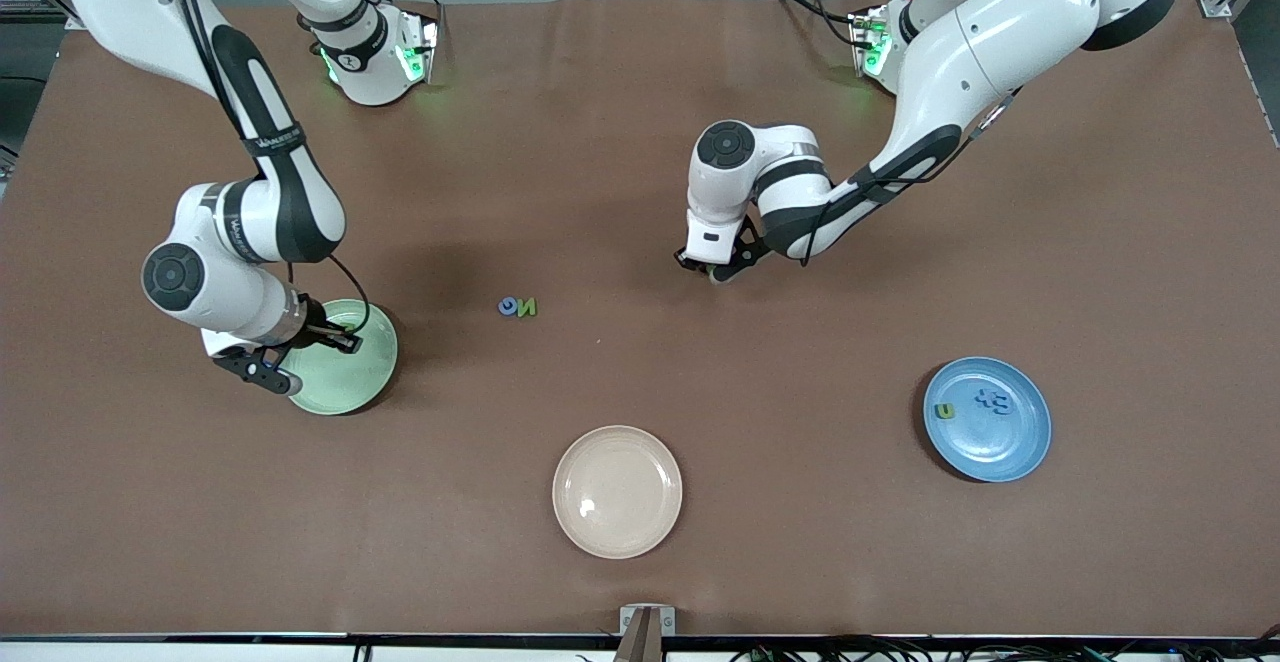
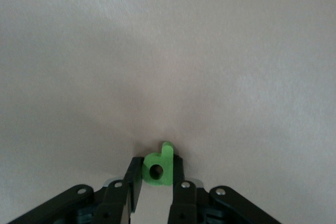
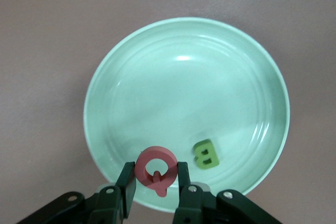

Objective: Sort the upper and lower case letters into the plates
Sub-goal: 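Drop the d in the blue plate while the right gripper drops Q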

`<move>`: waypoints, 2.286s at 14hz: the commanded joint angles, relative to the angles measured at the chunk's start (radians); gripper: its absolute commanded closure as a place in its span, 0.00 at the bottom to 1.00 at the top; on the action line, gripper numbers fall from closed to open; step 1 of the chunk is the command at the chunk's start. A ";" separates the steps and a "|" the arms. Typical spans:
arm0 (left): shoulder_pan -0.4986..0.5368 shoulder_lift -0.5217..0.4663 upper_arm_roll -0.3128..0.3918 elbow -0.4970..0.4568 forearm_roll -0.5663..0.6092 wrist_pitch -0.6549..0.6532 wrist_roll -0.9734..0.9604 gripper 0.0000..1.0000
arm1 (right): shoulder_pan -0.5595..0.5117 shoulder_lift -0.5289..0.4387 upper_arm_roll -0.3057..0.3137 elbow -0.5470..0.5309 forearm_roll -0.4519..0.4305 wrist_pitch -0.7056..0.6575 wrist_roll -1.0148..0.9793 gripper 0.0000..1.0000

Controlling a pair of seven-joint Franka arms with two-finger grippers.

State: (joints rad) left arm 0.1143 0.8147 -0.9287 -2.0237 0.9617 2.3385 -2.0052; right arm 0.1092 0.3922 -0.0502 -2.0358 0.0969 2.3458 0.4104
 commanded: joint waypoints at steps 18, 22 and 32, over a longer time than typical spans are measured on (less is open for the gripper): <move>0.610 -0.031 0.011 0.180 0.028 -0.128 1.017 0.96 | 0.145 0.045 0.035 0.005 0.009 0.059 0.295 0.00; 0.610 -0.023 0.070 0.191 0.028 -0.064 1.059 0.62 | 0.265 0.065 0.033 -0.012 0.007 0.122 0.505 0.00; 0.634 -0.060 -0.024 0.209 0.016 -0.102 1.083 0.00 | 0.383 0.086 0.032 -0.118 0.006 0.286 0.702 0.00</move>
State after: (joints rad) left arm 0.7345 0.7850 -0.9129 -1.8251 0.9745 2.2725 -0.9465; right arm 0.4620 0.4812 -0.0104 -2.1317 0.1000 2.6041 1.0687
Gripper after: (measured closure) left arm 0.000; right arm 0.000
